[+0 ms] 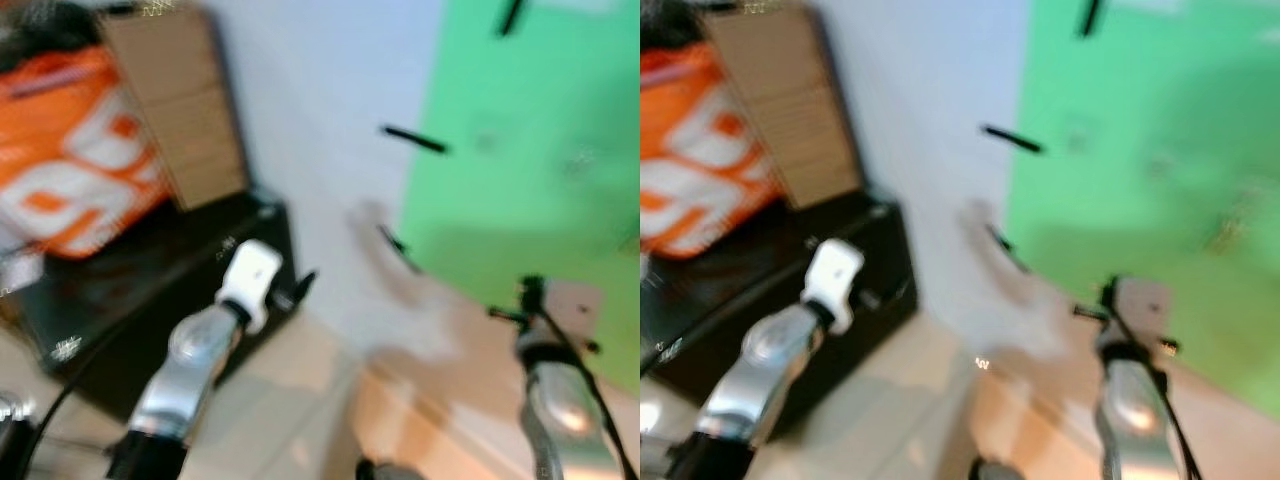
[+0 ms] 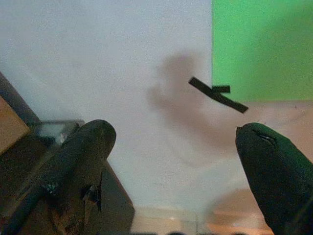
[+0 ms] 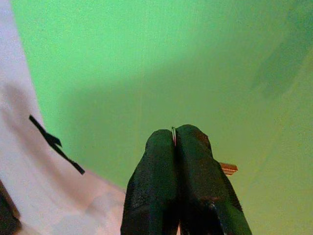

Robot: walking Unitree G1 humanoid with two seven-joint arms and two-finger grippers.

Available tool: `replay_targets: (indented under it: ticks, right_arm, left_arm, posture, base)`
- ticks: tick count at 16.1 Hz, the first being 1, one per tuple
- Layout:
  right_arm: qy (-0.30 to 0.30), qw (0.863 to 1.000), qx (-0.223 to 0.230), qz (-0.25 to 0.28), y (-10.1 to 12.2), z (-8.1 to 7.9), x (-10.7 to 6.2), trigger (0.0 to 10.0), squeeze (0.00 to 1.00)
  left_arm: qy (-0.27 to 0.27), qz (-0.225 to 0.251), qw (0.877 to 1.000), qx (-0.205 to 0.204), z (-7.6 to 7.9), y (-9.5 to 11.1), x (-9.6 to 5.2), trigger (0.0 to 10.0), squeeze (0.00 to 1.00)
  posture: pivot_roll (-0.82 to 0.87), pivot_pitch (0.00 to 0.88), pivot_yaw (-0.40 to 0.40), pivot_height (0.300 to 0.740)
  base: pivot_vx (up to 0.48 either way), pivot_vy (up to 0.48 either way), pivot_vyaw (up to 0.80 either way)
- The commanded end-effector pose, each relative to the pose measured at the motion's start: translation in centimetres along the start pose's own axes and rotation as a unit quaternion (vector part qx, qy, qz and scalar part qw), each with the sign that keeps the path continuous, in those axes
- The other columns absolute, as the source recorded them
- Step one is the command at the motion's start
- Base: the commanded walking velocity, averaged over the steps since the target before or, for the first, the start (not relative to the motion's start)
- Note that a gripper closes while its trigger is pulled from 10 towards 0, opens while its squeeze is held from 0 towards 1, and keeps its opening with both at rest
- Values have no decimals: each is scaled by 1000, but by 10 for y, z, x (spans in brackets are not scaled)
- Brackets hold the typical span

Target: Hang keys on a hook

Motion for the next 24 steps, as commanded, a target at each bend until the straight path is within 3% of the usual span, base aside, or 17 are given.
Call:
replay_targets:
  ticks: [1, 4, 9, 16, 19, 20, 24]
  right_arm:
    - [14, 1000, -5, 2, 1, -5, 4, 10000, 0]
    - [10, 1000, -8, 2, -1, -8, 3, 10000, 0]
    - [-28, 1000, 2, 8, -1, 6, -2, 10000, 0]
    - [-9, 1000, 0, 4, -1, -3, 1, 10000, 0]
    - [23, 1000, -2, 10, 7, -12, 8, 10000, 0]
    - [72, 997, -5, 10, 10, -25, 11, 10000, 0]
    - [126, 992, 26, -5, 11, -42, 17, 10000, 0]
  left_arm:
    - [14, -4, 1000, 6, -5, 1, -3, 10000, 43]
    - [8, 4, 1000, 5, -6, 6, 1, 10000, 43]
    - [-5, 15, 1000, 14, -4, 14, 12, 10000, 43]
    - [4, 22, 1000, 2, -7, 16, 14, 10000, 39]
    - [13, 22, 1000, -4, -7, 16, 14, 10000, 35]
    - [23, 22, 999, -5, -7, 15, 13, 10000, 43]
    - [45, 28, 998, -19, -13, 16, 8, 10000, 31]
  posture:
    - [-50, 0, 31, 740]
    - [-94, 0, 69, 740]
    - [-115, 0, 101, 740]
    - [-119, 0, 106, 740]
    - [-110, 0, 80, 740]
    - [-101, 0, 65, 740]
    - [-68, 0, 22, 740]
  base:
    - [0, 0, -800]
    - [0, 0, -800]
    - [0, 0, -800]
    - [0, 0, -800]
    - [0, 0, -717]
    - [0, 0, 0]
    - [0, 0, 0]
Point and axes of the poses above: a point about 5 cm out from each wrist's last joint towards the gripper, its own x axis pointing out of the wrist towards the gripper, its own y axis along the axis of the wrist's last joint, z = x × y, the point moved 3 cm from there along x, pointing out of the wrist towards the gripper, and after that the axes turned 12 degrees about x, right-handed, at the moved point
